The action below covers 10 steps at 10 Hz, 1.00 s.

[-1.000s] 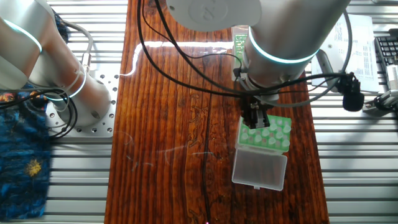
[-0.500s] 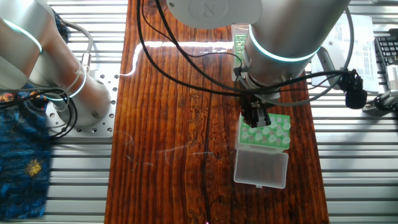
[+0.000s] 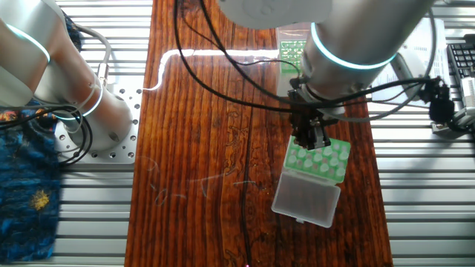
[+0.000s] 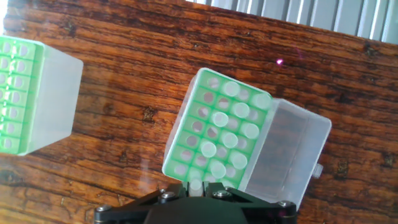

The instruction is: Transfer all large pipette tips from one holder to another

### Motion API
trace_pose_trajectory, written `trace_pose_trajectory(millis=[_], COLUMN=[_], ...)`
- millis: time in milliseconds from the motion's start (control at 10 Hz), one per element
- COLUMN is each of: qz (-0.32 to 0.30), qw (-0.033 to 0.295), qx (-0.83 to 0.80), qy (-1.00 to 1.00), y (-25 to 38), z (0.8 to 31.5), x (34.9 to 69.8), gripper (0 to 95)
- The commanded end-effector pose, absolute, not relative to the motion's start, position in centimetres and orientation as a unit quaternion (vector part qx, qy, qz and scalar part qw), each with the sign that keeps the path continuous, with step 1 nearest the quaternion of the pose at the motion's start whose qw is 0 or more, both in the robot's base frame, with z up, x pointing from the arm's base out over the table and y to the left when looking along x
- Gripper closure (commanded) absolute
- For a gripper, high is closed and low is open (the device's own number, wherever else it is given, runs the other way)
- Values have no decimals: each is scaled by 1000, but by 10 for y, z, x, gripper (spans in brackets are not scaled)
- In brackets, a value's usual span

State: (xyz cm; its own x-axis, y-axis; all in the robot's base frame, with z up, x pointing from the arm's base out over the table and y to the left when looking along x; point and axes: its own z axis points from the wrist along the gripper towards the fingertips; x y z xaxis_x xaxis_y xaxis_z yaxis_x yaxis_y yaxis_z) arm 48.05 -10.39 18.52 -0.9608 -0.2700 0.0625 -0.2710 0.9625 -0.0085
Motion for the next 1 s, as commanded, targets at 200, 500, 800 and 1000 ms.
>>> trace_pose_trajectory(millis=[200,500,800,1000], qz=[10,8,7,8], qw=[34,40,44,45], qx=[143,160,174,182], qy=[-989,-986,-984,-982], y=[-94,-89,-89,-88], z=[180,180,181,182], x=[481,481,481,480], gripper=[950,950,950,950])
